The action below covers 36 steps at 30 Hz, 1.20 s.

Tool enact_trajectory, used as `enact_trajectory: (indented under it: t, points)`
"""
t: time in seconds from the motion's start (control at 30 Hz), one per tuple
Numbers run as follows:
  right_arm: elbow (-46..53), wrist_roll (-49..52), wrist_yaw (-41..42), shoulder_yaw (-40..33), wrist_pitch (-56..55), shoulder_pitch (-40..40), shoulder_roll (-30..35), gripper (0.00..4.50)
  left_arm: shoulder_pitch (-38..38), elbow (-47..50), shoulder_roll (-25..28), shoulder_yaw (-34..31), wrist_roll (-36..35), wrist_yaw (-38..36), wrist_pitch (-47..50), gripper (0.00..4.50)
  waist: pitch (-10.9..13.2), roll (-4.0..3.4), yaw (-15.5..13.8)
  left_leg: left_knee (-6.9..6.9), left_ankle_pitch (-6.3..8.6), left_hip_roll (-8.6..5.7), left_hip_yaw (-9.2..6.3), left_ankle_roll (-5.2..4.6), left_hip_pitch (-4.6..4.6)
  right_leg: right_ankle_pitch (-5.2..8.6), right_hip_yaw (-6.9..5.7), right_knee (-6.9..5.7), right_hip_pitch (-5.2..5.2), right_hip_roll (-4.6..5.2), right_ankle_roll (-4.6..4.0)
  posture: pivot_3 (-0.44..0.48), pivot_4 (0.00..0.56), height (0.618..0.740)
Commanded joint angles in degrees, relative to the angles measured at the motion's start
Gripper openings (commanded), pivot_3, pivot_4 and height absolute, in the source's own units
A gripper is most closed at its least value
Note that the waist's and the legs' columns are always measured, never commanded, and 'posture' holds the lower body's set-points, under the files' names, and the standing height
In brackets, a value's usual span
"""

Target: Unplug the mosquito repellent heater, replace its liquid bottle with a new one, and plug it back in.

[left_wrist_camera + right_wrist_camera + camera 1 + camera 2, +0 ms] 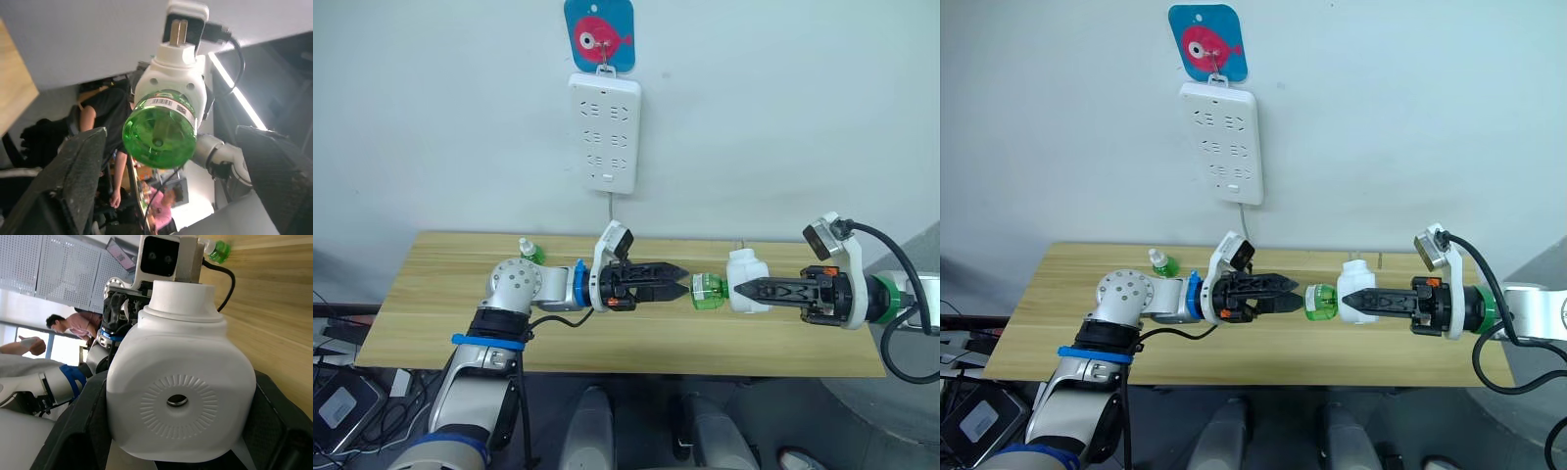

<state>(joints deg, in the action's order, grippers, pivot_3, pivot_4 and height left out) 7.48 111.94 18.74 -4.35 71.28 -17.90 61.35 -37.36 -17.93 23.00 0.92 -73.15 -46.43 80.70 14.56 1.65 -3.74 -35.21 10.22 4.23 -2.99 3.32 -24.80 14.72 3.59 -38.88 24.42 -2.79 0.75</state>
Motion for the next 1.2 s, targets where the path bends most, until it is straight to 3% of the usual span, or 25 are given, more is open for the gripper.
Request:
enact_trajectory:
  t: [0.03, 0.13, 0.2, 0.27, 0.33, 0.43, 0.5, 0.6, 0.77, 1.2]
  points:
    - [-2.48, 1.06, 1.28, -3.25, 0.49, 0.03, 0.06, 3.04, 0.13, 5.25, 4.46, 0.20, 7.29, -8.20, -8.16, 4.48, 0.00, 0.00, 0.07, 0.01, 0.00, 0.00, 0.01, 0.00, 0.00, 0.00, 0.01, 0.00, 0.01, 0.00, 0.00, 0.242, 0.256, 0.740]
    - [-5.01, 1.06, 1.20, -4.24, 1.18, -0.34, -0.18, 3.04, 3.23, 15.83, 8.31, 5.99, 22.88, -19.23, -31.52, 4.48, 0.02, -0.04, -0.08, 0.06, 0.00, 0.00, 0.05, 0.00, 0.02, 0.01, 0.04, 0.00, 0.02, 0.01, -0.02, 0.256, 0.253, 0.740]
    - [-6.83, 1.06, 1.44, -4.52, 1.90, -1.31, -0.50, 3.04, 5.55, 18.64, 7.55, 9.57, 36.46, -23.18, -54.76, 4.48, 0.03, -0.09, -0.85, 0.16, 0.00, -0.02, 0.14, 0.01, 0.04, 0.02, 0.10, 0.09, 0.02, 0.07, -0.05, 0.266, 0.252, 0.740]
    - [-8.02, 1.06, 1.53, -4.38, 2.67, -2.49, -0.81, 3.04, 6.69, 15.71, 3.64, 10.31, 48.76, -22.43, -81.29, 4.48, 0.06, -0.14, -1.48, 0.19, 0.00, -0.06, 0.20, 0.02, 0.03, 0.02, 0.15, 0.17, 0.02, 0.12, -0.06, 0.270, 0.251, 0.740]
    - [-8.54, 1.06, 1.47, -4.13, 3.31, -3.58, -1.35, 3.04, 6.96, 10.55, 0.44, 10.53, 56.64, -22.44, -103.06, 4.48, 0.08, -0.14, -2.53, 0.20, 0.00, -0.08, 0.26, 0.02, 0.00, 0.02, 0.22, 0.27, 0.02, 0.15, -0.06, 0.273, 0.250, 0.740]
    - [-8.53, 1.06, 1.16, -3.74, 3.82, -5.23, -2.79, 3.04, 5.52, 1.67, -3.75, 10.43, 63.66, -20.57, -129.73, 4.48, 0.07, -0.14, -3.54, 0.20, 0.01, -0.08, 0.40, 0.01, 0.00, -0.01, 0.36, 0.35, 0.02, 0.15, -0.02, 0.272, 0.247, 0.740]
    - [-8.44, 1.06, 0.91, -3.60, 4.08, -5.89, -3.57, 3.04, 3.68, -3.14, -5.83, 10.17, 66.66, -17.91, -140.91, 4.48, 0.07, -0.14, -4.10, 0.20, 0.05, -0.08, 0.45, -0.05, -0.02, -0.02, 0.40, 0.38, 0.02, 0.15, 0.00, 0.274, 0.244, 0.740]
    - [-8.17, 1.06, 1.14, -3.43, 4.72, -6.83, -4.65, 3.04, 0.72, -8.87, -7.67, 10.14, 69.74, -14.04, -151.95, 4.48, 0.07, -0.14, -4.91, 0.19, 0.05, -0.10, 0.47, -0.06, -0.07, -0.06, 0.41, 0.39, 0.05, 0.15, 0.11, 0.275, 0.242, 0.740]
    - [-7.23, 1.06, 1.14, -3.19, 5.13, -7.75, -5.91, 3.04, -2.64, -15.83, -8.16, 11.30, 75.02, -7.54, -159.52, 4.48, 0.07, -0.14, -5.68, 0.13, 0.05, -0.13, 0.48, -0.06, -0.07, -0.12, 0.45, 0.38, 0.04, 0.15, 0.21, 0.271, 0.240, 0.740]
    - [-5.39, 1.06, 1.75, -2.68, 5.35, -8.19, -6.94, 3.04, -7.39, -22.96, -8.27, 12.45, 87.39, 7.18, -164.94, 4.48, 0.07, -0.14, -5.60, 0.08, 0.05, -0.13, 0.48, -0.06, -0.04, -0.13, 0.43, 0.27, 0.03, 0.14, 0.24, 0.251, 0.237, 0.740]
